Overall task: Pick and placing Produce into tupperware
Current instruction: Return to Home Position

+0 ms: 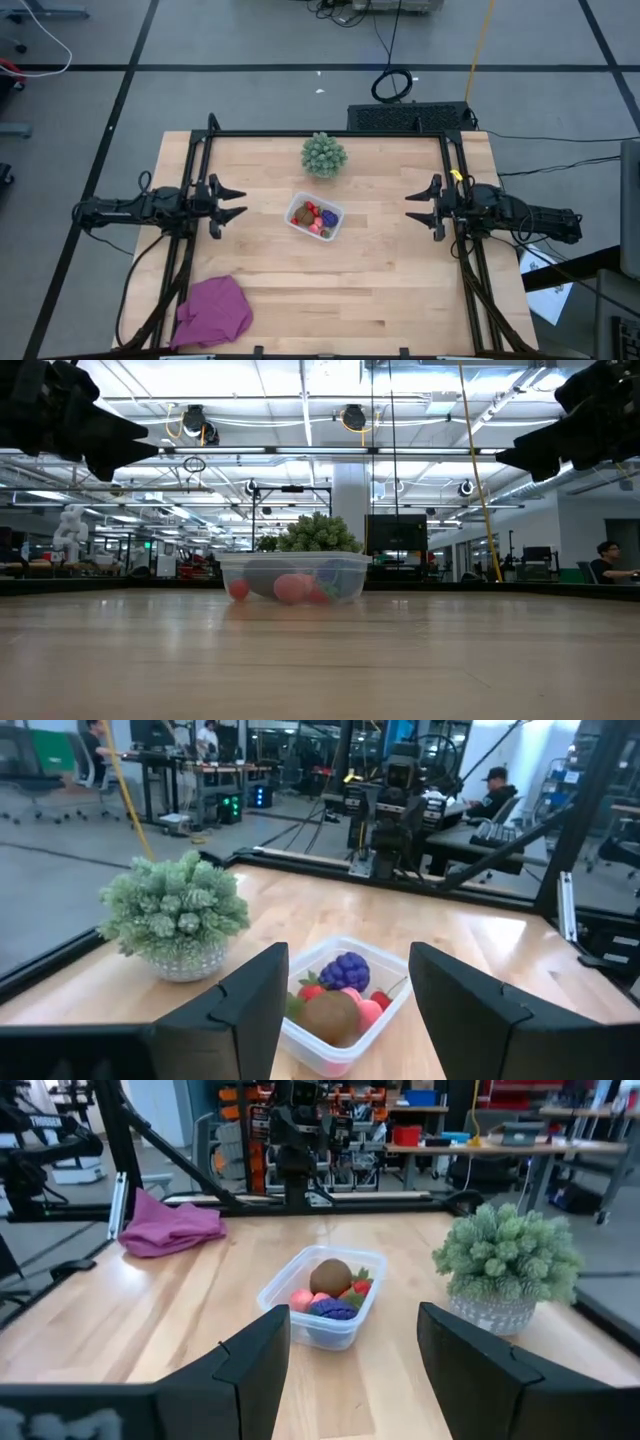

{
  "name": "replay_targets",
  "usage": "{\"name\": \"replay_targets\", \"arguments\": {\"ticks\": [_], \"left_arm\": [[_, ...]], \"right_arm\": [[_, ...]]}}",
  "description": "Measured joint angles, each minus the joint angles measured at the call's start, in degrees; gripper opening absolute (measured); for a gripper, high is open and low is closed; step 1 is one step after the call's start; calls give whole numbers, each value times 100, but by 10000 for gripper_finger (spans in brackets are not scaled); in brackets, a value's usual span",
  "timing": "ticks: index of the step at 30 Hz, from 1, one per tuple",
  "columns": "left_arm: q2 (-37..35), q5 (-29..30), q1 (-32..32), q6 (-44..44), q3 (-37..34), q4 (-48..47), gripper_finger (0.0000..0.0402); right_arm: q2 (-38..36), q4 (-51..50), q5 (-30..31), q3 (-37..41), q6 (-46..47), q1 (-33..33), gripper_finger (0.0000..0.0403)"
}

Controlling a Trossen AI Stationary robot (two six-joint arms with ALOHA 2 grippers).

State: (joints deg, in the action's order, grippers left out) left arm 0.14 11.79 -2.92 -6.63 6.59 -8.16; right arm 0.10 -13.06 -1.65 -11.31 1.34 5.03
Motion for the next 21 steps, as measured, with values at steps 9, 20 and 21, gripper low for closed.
{"name": "replay_targets", "arguments": {"ticks": [9,20,21], "left_arm": [[24,-124,0,-1047,2,-212,214],[24,-124,0,-1006,2,-212,214],[24,-124,-1,-1006,2,-213,214]], "right_arm": [[4,165,-7,-1,932,-1,208],[7,164,-9,-1,1146,-1,208],[7,164,-9,-1,1146,-1,208]]}}
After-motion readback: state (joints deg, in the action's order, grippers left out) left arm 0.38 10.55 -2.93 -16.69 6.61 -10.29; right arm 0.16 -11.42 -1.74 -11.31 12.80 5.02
